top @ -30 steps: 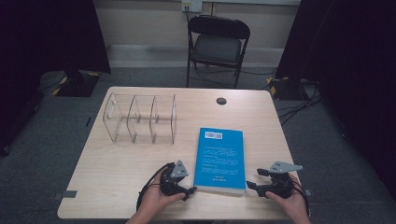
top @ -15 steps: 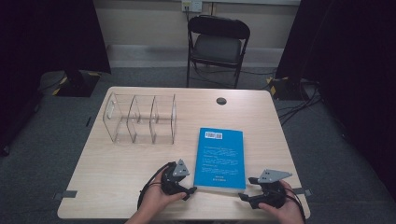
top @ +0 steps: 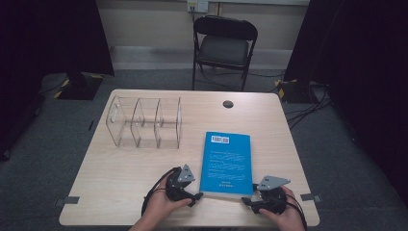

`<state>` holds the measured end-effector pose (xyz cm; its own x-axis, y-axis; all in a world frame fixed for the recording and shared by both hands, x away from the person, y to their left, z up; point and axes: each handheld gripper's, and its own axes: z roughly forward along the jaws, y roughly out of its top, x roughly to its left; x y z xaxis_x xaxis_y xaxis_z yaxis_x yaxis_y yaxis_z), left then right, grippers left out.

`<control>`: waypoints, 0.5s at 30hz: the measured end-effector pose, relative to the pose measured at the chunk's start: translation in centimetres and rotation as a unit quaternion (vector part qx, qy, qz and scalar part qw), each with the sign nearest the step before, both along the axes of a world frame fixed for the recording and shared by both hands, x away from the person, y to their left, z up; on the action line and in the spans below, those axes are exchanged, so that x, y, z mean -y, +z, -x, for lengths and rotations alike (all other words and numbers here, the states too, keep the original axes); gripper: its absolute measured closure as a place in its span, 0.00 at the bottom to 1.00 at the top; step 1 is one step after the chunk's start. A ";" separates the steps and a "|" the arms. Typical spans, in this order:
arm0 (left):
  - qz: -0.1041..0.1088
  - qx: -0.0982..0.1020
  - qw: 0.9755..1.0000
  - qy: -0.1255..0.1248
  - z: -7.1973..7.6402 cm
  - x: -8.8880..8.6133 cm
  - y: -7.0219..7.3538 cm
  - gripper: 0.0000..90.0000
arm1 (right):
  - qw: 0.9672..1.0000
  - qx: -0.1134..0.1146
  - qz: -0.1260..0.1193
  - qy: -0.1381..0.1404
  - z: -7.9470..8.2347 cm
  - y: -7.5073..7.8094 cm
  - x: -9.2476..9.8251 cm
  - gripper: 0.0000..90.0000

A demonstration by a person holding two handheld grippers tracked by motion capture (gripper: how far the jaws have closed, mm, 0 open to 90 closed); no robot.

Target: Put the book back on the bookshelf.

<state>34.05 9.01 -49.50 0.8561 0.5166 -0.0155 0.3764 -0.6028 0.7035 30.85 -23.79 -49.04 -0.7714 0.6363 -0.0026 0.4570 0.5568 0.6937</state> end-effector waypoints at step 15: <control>0.006 0.004 1.000 -0.003 -0.1 0.1 -0.2 0.19 | 1.000 -0.008 -0.016 -0.009 -0.1 1.1 0.1 0.41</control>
